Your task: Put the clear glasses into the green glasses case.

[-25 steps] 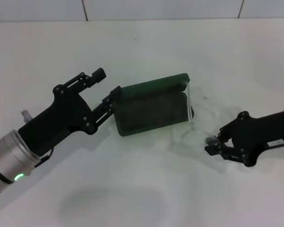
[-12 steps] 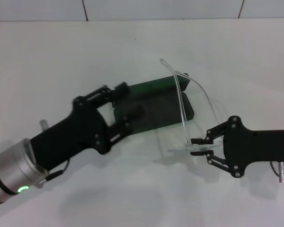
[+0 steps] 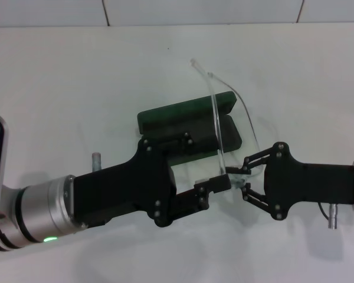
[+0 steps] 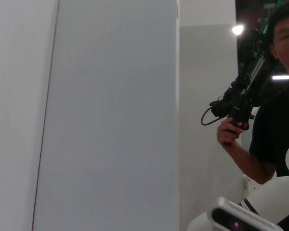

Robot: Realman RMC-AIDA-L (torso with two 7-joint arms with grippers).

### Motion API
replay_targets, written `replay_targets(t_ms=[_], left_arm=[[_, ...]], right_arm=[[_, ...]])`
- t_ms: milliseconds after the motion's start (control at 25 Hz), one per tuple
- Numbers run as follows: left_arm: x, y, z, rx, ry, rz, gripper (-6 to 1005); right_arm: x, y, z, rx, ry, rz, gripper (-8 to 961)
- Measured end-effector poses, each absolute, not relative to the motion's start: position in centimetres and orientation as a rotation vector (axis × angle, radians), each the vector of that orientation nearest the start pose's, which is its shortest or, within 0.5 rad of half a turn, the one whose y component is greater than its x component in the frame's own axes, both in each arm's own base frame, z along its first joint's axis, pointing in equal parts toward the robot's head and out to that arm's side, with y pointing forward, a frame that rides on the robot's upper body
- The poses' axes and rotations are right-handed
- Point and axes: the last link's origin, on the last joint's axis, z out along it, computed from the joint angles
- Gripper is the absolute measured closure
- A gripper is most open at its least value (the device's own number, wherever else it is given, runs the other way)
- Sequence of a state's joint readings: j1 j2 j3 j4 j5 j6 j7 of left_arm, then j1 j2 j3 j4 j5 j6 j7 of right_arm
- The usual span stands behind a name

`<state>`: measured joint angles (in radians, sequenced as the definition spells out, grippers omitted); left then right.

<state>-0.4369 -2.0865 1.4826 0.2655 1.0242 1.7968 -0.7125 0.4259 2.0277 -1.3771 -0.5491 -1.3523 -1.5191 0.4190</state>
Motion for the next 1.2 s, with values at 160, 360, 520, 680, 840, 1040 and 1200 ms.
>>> replay_targets(t_ms=[160, 360, 520, 680, 840, 1040, 1200], left_arm=[[-21.3, 24.5, -5.3, -2.605, -0.048, -1.491, 467], [-20.4, 25.1, -5.4, -2.626, -0.005, -1.504, 466], [-20.2, 25.6, -5.7, -2.647, -0.029, -1.483, 466], [-19.8, 26.2, -5.9, -2.678, -0.081, -1.474, 466], [-19.9, 26.5, -6.0, -2.691, -0.125, -1.456, 467], [-19.8, 27.4, -6.4, -2.722, -0.186, -1.397, 467], [-19.3, 27.7, -6.7, -2.777, -0.198, -1.380, 466]], right_arm=[[23.6, 28.3, -5.1, -2.647, -0.661, 0.798, 831], [23.8, 27.7, -5.4, -2.629, -0.741, 0.789, 831], [23.9, 27.4, -5.5, -2.608, -0.793, 0.792, 831], [23.8, 27.5, -5.5, -2.588, -0.841, 0.790, 830], [23.5, 27.3, -5.4, -2.560, -0.909, 0.806, 830], [23.0, 26.8, -5.1, -2.529, -0.980, 0.868, 830], [22.8, 26.7, -5.0, -2.507, -1.017, 0.882, 831]])
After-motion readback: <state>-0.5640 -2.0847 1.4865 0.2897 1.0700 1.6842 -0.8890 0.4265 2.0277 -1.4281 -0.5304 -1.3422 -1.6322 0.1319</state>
